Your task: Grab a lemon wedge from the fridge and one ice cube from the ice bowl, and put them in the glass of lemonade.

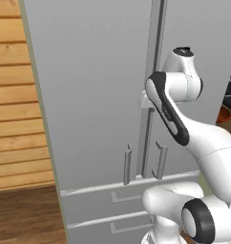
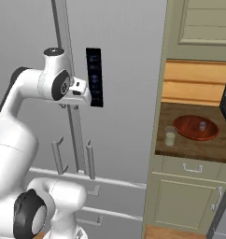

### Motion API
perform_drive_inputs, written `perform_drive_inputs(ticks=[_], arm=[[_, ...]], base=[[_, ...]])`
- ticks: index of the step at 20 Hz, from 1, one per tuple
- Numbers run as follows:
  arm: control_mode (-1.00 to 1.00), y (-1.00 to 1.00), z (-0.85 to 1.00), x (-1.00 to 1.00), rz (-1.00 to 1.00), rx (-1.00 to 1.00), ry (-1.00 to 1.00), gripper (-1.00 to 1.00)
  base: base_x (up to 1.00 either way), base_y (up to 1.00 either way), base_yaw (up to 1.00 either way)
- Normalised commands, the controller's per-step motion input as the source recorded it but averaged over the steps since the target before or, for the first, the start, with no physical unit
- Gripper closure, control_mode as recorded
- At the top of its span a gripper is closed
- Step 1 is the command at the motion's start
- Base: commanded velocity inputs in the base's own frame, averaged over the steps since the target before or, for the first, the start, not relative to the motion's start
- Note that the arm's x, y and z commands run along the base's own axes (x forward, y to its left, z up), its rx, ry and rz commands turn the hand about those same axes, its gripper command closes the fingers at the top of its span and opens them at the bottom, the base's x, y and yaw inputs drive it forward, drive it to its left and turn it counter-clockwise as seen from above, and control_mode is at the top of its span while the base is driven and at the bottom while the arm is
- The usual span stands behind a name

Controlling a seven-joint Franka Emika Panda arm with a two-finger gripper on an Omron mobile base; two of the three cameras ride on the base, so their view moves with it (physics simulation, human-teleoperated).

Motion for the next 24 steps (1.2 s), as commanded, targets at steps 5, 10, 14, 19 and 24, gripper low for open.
perform_drive_inputs(ticks=[5,10,14,19,24], arm=[[-1.00,0.00,0.01,-0.52,0.00,0.01,-0.18,-1.00],[-1.00,-0.04,0.13,-0.94,-0.02,0.02,-0.41,-1.00],[-1.00,-0.11,0.01,-0.91,0.00,0.02,-0.16,-1.00],[-1.00,-0.02,-0.13,-0.08,-0.01,0.01,0.10,-1.00],[1.00,0.00,0.00,-0.01,0.00,0.00,0.01,-1.00]], base=[[0.00,0.00,0.00],[0.00,0.00,0.00],[0.00,0.00,0.00],[0.00,0.00,0.00],[-0.61,-0.17,-0.07]])
